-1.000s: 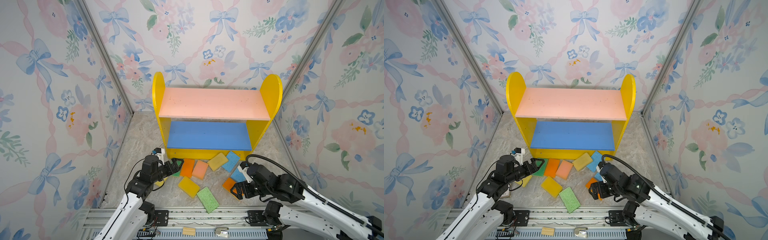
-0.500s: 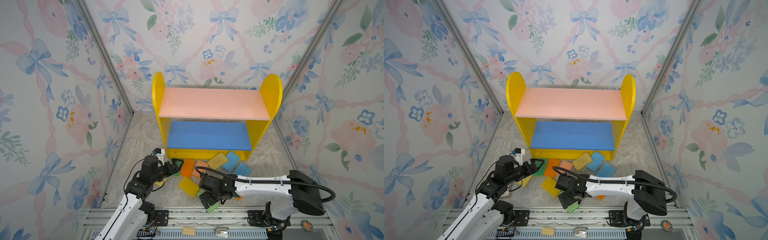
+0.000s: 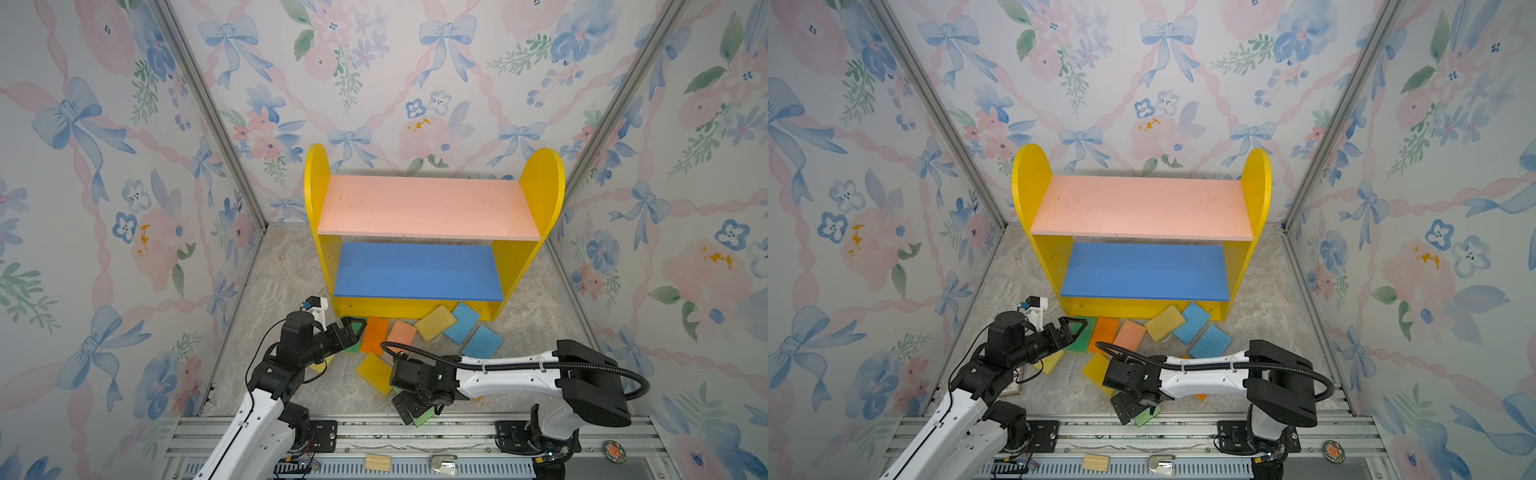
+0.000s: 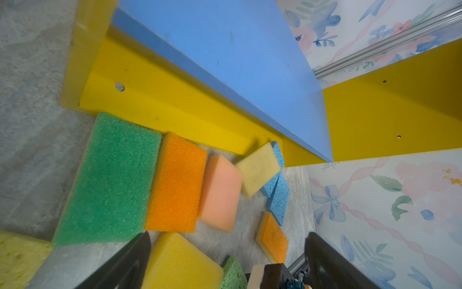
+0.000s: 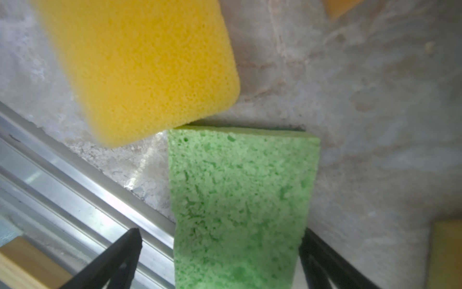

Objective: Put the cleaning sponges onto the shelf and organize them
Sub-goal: 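Grasp the light green sponge with the right gripper while the left gripper approaches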

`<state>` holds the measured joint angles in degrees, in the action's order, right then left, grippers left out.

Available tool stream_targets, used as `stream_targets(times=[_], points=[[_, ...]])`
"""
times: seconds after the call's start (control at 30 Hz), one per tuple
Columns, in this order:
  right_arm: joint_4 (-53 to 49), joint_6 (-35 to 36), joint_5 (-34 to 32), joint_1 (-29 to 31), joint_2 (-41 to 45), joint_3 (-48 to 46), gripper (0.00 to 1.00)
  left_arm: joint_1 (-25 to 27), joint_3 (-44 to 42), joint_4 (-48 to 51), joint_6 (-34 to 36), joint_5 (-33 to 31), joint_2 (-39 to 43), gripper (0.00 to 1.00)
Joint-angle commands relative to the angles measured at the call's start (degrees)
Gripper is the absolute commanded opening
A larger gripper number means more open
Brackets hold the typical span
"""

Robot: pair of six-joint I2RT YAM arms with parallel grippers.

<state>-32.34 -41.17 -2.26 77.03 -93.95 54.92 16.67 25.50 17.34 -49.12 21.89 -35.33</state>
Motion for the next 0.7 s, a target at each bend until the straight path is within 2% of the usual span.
stream_targets(times=[0.0,0.3,0.43,0.57,0.67], points=[[-0.98,-0.68,-2.56,0.66,-2.00,-0.25,0.97,-0.54,-0.34,0.76,0.64,1.02,0.57,0.98],[0.91,-1.28,-3.93,-0.23,-3.08,-1.57,0.78,-0.63,-0.39,0.85,0.69,1.27,0.60,0.98],[0.41,-1.19,-5.39,-0.39,-1.20,-1.30,0.66,-0.58,-0.78,0.84,0.43,1.74,0.54,0.98],[0.53,-1.11,-5.70,-1.67,4.32,-2.22,0.64,-0.58,-0.56,0.81,0.19,2.23,0.60,0.98],[1.83,-0.03,-2.87,-4.28,10.38,-3.84,0.64,-0.61,0.19,0.83,-0.01,2.92,0.57,0.98]])
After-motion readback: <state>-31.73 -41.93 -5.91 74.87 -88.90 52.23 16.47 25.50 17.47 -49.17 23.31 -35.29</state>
